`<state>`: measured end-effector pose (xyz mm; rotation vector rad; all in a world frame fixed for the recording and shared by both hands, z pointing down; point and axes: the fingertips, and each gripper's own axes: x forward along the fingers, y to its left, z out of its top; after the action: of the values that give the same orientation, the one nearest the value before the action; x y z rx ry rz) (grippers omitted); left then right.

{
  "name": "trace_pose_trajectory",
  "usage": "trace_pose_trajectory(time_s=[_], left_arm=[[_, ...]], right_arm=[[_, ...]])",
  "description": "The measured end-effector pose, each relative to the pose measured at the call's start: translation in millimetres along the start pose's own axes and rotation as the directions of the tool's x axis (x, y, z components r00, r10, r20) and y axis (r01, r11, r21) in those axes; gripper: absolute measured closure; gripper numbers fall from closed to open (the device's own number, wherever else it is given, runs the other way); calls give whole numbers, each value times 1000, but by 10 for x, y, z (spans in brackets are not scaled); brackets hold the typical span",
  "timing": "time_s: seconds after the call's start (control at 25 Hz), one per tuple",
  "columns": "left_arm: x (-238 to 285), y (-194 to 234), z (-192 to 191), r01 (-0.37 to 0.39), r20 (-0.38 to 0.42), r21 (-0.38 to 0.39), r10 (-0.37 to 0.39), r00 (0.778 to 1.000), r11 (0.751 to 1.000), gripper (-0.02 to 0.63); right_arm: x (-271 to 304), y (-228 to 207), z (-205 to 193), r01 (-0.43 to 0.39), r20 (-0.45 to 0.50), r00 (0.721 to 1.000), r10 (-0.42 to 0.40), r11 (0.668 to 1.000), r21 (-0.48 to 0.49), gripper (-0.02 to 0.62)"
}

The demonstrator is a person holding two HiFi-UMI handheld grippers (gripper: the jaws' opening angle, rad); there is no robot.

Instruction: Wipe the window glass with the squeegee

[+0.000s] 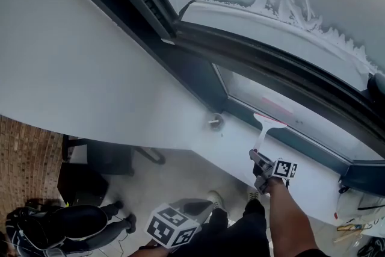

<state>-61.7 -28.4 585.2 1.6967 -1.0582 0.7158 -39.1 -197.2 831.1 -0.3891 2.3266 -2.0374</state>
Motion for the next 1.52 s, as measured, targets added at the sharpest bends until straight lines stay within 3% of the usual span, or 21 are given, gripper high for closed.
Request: trace_pose_trajectory(time_s=[0.4,0.52,0.68,0.88,1.2,1.52], left_arm=[[-1,-71,47,13,16,31,-13,1000,999,606],[-32,-185,82,31,25,61,-33,999,998,606],[-90,-331,115,49,31,112,-53,998,993,606],[-190,-448,257,63,65,179,-75,995,982,606],[-337,-729,375,101,89,274,-130,987,956,606],[-424,-968,525,139,130,323,-189,973,936,606]], right_arm=[[-128,223,0,-15,5,1000,15,999,-35,512],[-234,417,-15,-26,28,999,26,1000,3,512],[-391,785,59,-61,53,996,68,991,-122,512],[-597,1342,120,-107,87,988,127,973,-203,512],[-1051,2233,213,-110,144,975,168,933,-343,512],[-1424,2762,348,-106,144,972,187,890,-443,512]])
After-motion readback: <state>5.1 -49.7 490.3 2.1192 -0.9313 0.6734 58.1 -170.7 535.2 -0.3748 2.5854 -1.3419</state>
